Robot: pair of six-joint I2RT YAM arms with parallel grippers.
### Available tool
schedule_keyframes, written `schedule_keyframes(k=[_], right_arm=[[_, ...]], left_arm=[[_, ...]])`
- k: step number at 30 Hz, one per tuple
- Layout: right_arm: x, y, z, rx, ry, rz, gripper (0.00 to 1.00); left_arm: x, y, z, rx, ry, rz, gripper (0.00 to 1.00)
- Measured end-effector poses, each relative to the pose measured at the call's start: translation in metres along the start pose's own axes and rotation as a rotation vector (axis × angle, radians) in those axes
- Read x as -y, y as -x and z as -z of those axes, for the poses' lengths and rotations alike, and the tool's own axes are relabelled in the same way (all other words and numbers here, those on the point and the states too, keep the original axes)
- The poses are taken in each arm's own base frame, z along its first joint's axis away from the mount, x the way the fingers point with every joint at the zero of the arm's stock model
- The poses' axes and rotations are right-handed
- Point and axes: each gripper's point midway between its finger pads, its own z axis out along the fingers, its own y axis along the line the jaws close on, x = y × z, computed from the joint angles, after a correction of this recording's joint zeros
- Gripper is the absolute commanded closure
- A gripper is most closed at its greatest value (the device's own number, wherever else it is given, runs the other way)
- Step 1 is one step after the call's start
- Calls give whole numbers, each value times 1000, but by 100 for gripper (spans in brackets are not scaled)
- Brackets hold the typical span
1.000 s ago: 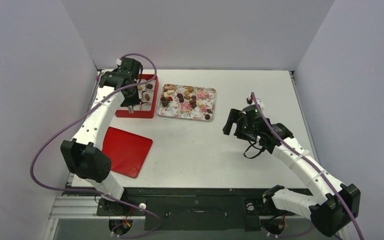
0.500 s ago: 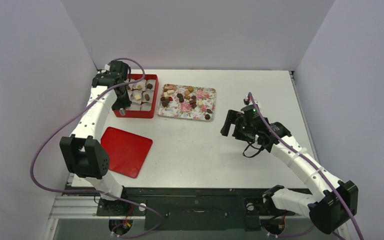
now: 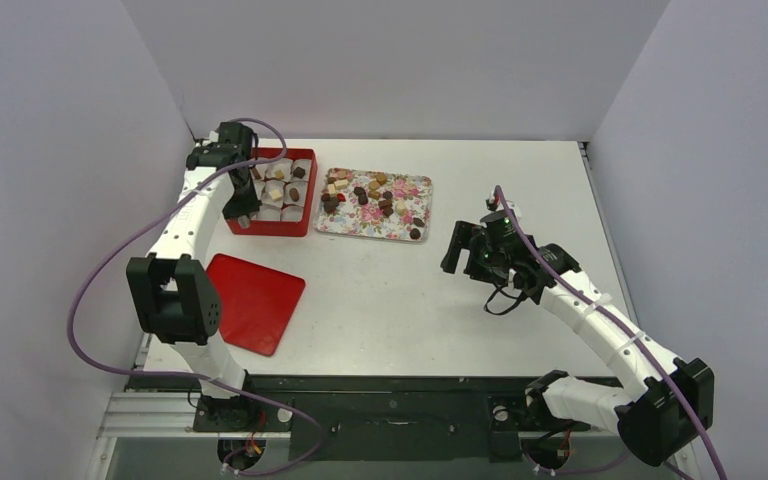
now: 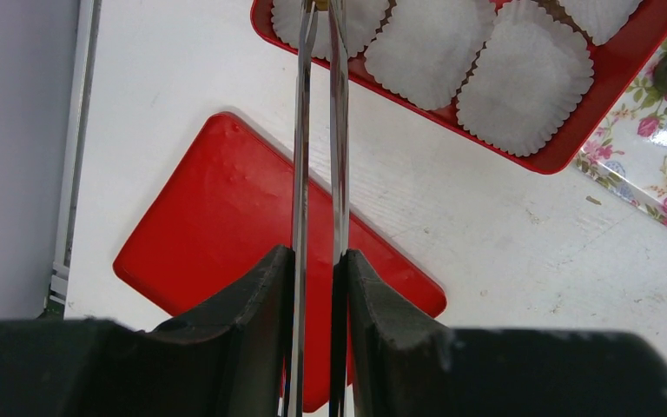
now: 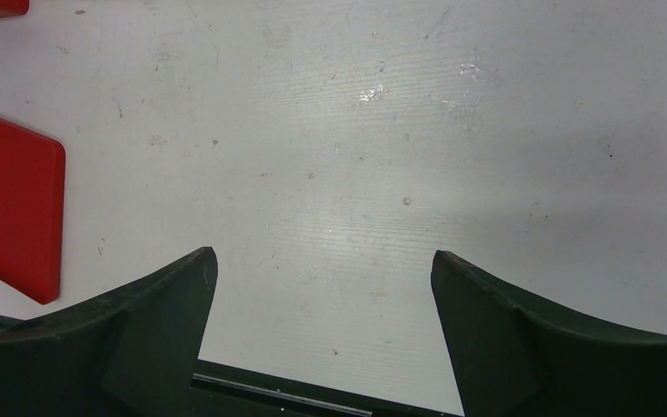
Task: Pack the chocolate
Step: Place the fake chocolate in the packing box.
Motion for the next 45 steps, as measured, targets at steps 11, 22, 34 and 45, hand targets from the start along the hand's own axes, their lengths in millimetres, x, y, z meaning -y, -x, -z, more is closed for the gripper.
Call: schedule_keyframes(k=[11,22,34,45], right_arm=[[0,0,0,0,0,0,11],[0,0,0,0,0,0,11],[0,0,0,0,-1,0,11],[7,5,0,30,-39,-1,11]], left_arm=[[2,-1,-6,-12,0,-2,71],[2,-1,-6,-11,0,-2,67],[18,38,31,107,-61,11,67],[99,50,108,238,-234,-115,67]])
